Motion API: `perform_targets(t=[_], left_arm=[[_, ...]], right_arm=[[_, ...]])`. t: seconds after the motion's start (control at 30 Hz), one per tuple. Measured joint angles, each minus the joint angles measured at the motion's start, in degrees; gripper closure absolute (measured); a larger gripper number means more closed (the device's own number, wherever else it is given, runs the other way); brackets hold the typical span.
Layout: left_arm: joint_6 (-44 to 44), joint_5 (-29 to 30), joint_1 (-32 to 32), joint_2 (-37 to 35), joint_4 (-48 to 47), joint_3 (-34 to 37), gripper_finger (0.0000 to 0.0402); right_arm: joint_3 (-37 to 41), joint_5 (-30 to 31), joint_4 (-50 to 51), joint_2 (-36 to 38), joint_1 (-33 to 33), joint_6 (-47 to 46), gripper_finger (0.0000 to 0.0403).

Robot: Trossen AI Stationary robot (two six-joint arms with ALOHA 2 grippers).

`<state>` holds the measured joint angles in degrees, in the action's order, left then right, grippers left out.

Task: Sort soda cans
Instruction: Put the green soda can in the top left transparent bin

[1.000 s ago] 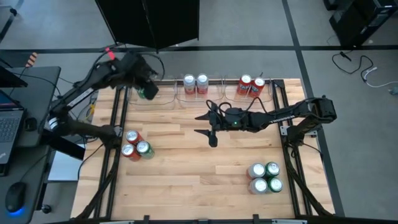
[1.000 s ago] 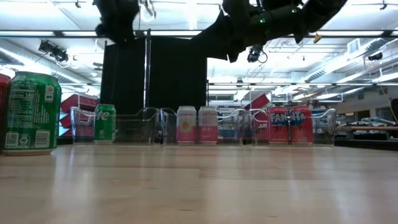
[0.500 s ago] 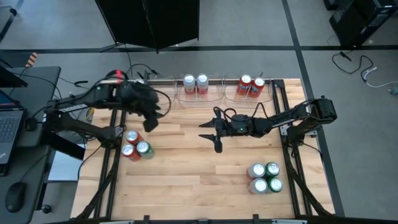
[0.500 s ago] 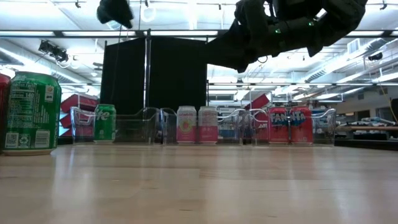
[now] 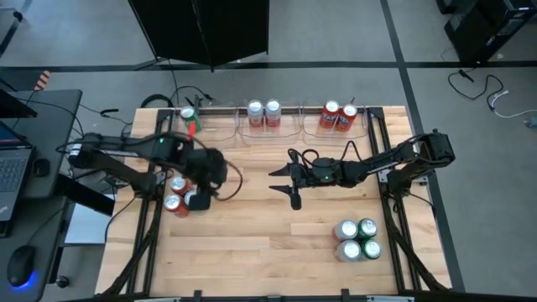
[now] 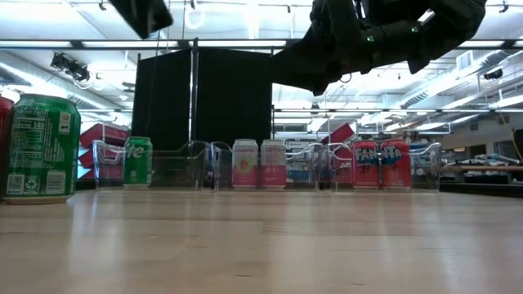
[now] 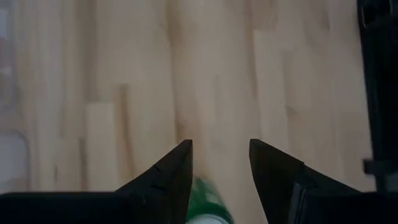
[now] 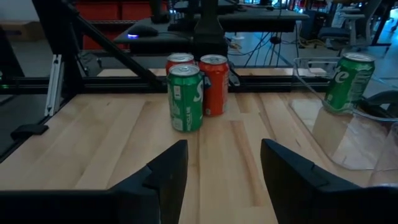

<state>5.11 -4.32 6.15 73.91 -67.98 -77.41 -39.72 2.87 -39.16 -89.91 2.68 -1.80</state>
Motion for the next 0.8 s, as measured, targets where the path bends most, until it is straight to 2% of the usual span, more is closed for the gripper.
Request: perform_targets(t=[0.2, 0.37, 0.5, 0.67, 0.8], left_arm=[[10.75, 0.68, 5.36, 0.13, -3.95, -0.02, 0.0237], [20.87, 1.26, 7.41, 0.15, -6.71, -0.02, 0.0215], [27.86, 2.08, 8.05, 0.15, -7.68, -0.02, 0.0180], [31.13, 6.19, 9.36, 0.19, -9.55, -0.04, 0.0123], [31.51, 6.87, 9.68, 0.64, -12.63, -0.04, 0.0081]], right_arm=[[0.00, 0.00, 0.22, 0.00, -0.02, -0.11, 0.0213], [0.00, 0.00, 0.22, 0.00, -0.02, -0.17, 0.0211], [0.00, 0.00, 0.22, 0.00, -0.02, -0.92, 0.0211], [0.00, 0.00, 0.26, 0.00, -0.02, -1.05, 0.0209], [0.00, 0.00, 0.28, 0.00, -0.02, -1.05, 0.0209]])
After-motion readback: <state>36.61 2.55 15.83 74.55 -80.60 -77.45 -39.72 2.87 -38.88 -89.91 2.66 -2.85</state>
